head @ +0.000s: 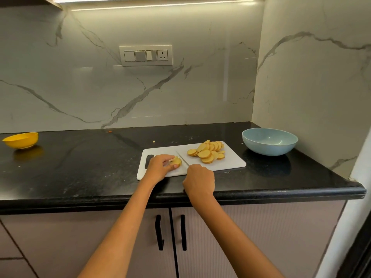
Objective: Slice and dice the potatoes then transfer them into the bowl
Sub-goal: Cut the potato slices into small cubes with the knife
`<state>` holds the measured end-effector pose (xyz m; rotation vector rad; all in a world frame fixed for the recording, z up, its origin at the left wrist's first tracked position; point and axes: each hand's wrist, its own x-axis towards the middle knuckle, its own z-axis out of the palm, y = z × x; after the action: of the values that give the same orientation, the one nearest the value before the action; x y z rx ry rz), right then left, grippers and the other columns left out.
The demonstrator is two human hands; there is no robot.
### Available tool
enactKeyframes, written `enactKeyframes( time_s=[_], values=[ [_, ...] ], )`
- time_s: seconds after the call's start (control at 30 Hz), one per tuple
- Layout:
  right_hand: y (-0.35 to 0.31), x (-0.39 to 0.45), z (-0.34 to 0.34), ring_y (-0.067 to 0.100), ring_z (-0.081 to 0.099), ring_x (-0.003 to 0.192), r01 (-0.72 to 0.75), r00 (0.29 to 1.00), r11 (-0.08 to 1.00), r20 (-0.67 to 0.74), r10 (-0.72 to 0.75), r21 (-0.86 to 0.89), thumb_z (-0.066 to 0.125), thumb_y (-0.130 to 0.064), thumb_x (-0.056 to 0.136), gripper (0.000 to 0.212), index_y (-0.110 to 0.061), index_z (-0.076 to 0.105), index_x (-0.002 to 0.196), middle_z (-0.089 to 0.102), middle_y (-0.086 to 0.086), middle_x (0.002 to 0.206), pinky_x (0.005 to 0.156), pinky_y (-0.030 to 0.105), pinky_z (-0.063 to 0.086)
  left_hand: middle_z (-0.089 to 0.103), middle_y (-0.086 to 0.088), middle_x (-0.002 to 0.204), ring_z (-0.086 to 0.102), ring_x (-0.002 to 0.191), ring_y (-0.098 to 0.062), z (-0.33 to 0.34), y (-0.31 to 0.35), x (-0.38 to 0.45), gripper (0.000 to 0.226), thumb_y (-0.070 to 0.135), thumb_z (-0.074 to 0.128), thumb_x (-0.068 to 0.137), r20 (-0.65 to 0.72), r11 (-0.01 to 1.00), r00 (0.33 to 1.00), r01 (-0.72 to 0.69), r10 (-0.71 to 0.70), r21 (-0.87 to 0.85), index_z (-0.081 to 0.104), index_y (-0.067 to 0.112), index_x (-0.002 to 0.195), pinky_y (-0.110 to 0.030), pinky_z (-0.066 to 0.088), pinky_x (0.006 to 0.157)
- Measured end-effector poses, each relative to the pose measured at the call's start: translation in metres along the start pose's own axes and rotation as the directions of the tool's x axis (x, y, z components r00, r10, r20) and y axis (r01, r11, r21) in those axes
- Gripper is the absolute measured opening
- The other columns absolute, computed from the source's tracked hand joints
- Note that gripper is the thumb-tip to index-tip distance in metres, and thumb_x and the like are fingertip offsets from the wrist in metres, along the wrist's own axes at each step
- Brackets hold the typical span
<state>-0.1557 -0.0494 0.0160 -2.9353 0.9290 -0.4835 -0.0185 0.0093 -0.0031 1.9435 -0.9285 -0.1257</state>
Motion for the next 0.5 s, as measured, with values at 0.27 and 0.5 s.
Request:
enactKeyframes(
  time_s=[0.27, 0.5],
  values=[
    [0.002, 0.004, -0.006, 0.021, 0.06, 0.099, -0.006, 0.999, 1.0, 0.054, 0.006, 0.004, 0.044, -0.017, 0.096, 0.025, -0.009, 0.057, 0.115, 0.06, 0.007, 0.111, 0.07, 0.025, 0.038, 0.049, -0.014, 0.137, 0.046, 0.127, -0.022, -0.005, 0.002, 0.008, 0.048, 0.01, 0.065, 0.084, 0.079, 0.998, 0.995, 0.055, -0.055, 0.001, 0.051, -0.001, 0.128, -0.032, 0.034, 0.109],
    [0.007, 0.002, -0.003, 0.021, 0.06, 0.095, 0.009, 0.999, 1.0, 0.039, -0.01, 0.015, 0.044, -0.016, 0.095, 0.023, -0.01, 0.057, 0.113, 0.061, 0.007, 0.107, 0.068, 0.026, 0.037, 0.047, -0.011, 0.139, 0.043, 0.13, -0.022, -0.007, 0.0, 0.012, 0.049, 0.012, 0.065, 0.084, 0.101, 0.998, 0.993, 0.055, -0.055, 0.001, 0.05, 0.004, 0.13, -0.033, 0.033, 0.109]
  ],
)
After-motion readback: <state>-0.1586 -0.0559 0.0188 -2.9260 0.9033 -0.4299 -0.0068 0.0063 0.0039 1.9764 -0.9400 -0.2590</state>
